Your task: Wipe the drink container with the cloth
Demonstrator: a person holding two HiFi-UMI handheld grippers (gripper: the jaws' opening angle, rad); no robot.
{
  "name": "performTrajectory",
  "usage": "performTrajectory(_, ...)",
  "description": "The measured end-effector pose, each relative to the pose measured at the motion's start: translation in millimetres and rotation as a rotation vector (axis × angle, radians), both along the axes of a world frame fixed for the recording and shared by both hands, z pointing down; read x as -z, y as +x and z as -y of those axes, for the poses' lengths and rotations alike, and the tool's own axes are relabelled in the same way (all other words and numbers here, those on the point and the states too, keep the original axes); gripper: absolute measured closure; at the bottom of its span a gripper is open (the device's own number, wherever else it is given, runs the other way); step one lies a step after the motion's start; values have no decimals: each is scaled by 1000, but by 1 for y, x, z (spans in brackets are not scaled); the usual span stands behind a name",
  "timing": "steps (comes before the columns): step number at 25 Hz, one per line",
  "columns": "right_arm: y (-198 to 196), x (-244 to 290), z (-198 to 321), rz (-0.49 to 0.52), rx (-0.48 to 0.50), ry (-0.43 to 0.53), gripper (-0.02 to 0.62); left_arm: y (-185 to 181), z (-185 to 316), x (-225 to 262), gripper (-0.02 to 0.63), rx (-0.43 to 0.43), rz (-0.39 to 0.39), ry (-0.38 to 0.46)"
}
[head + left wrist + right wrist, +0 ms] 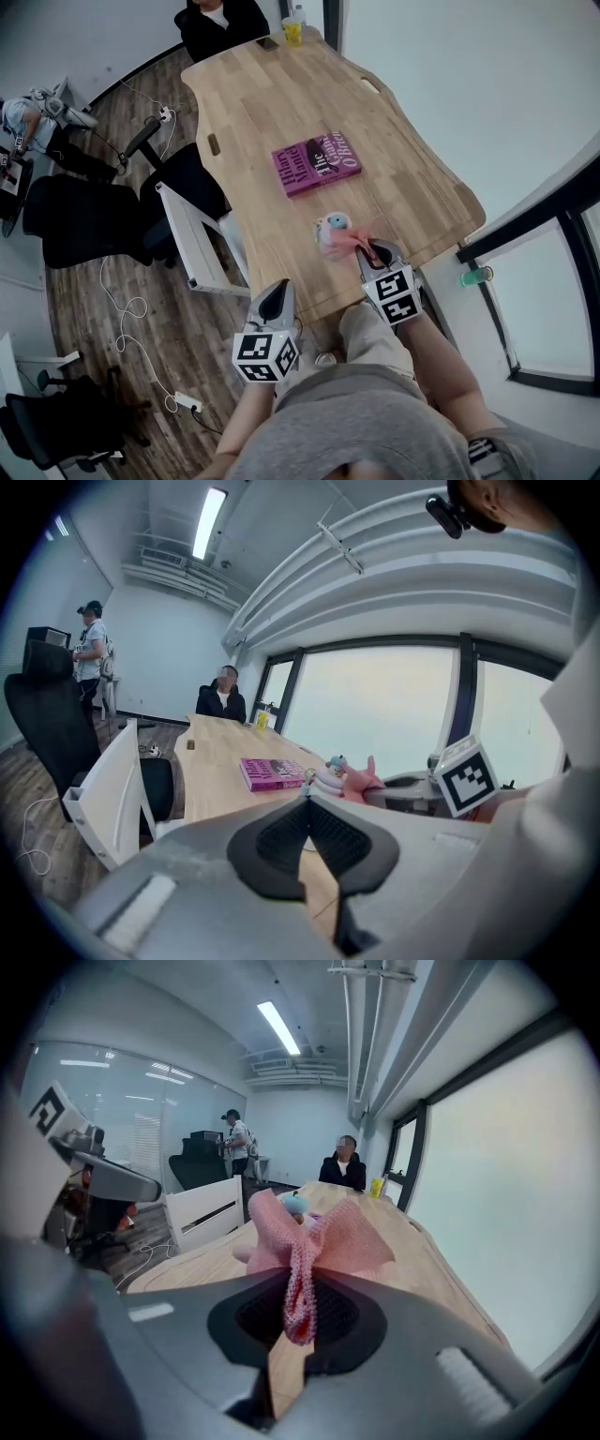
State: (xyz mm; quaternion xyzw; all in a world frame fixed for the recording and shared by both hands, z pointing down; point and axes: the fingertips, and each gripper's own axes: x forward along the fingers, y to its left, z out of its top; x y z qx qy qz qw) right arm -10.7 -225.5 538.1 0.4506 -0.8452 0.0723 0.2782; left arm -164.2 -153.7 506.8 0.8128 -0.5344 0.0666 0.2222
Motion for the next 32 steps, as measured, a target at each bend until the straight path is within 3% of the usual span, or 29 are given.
performTrajectory(11, 0, -17, 32, -83, 119, -33, 568, 1, 22, 6, 604, 98, 9, 7)
performTrajectory(32, -1, -78, 31, -190, 405, -189, 568, 32, 50, 17, 604, 277, 12, 4)
